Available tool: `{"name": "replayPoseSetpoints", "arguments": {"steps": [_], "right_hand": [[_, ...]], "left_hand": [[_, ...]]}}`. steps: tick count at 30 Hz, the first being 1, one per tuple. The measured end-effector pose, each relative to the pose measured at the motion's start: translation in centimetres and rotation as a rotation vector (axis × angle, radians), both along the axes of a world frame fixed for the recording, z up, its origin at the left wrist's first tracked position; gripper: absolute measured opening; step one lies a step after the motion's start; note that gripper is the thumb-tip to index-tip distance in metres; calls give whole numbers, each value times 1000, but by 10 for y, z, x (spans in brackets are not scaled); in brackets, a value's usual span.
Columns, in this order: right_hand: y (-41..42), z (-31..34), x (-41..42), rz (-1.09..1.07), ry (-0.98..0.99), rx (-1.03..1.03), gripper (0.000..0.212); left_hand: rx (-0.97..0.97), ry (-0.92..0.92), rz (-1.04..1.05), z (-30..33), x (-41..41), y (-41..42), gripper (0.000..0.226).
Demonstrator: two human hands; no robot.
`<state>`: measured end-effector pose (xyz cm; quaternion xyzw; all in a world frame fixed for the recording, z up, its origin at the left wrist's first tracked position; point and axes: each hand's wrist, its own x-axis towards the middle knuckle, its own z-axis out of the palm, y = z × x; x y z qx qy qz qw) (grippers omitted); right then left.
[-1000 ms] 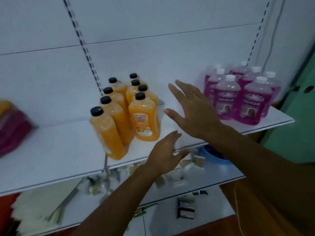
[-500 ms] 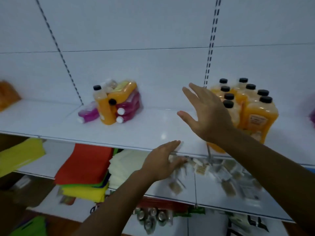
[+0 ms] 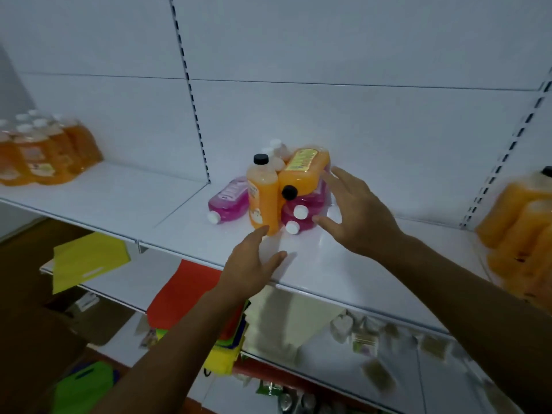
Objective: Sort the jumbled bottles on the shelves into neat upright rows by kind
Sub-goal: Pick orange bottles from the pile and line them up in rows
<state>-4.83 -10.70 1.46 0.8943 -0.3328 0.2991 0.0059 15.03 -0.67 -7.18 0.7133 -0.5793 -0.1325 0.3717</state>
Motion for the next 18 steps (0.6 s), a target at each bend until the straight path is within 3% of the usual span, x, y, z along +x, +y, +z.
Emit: {"name": "replayPoseSetpoints", "arguments": {"steps": [3,7,10,12,14,18], "right_hand": [[-31,-1,27,10,30,62,84],[-69,1,49,91,82,175,90],[-94,6,53,117,-91,336,77],[-109,8,54,20,-211,420,62],[-122,9,57,-101,-284,467,54],[-135,15,74,-254,-387,575,58]], "left_hand": [[-38,46,59,1,23,-21,63],[-168,-12,118,4,38,-40,39],[-226,13,0,10,25,-50,30],[-271,49,-44,16,13,-58,25],[-345,108,-43,24,7,-66,26],[-390,108,-48,39,10,-80,44]]}}
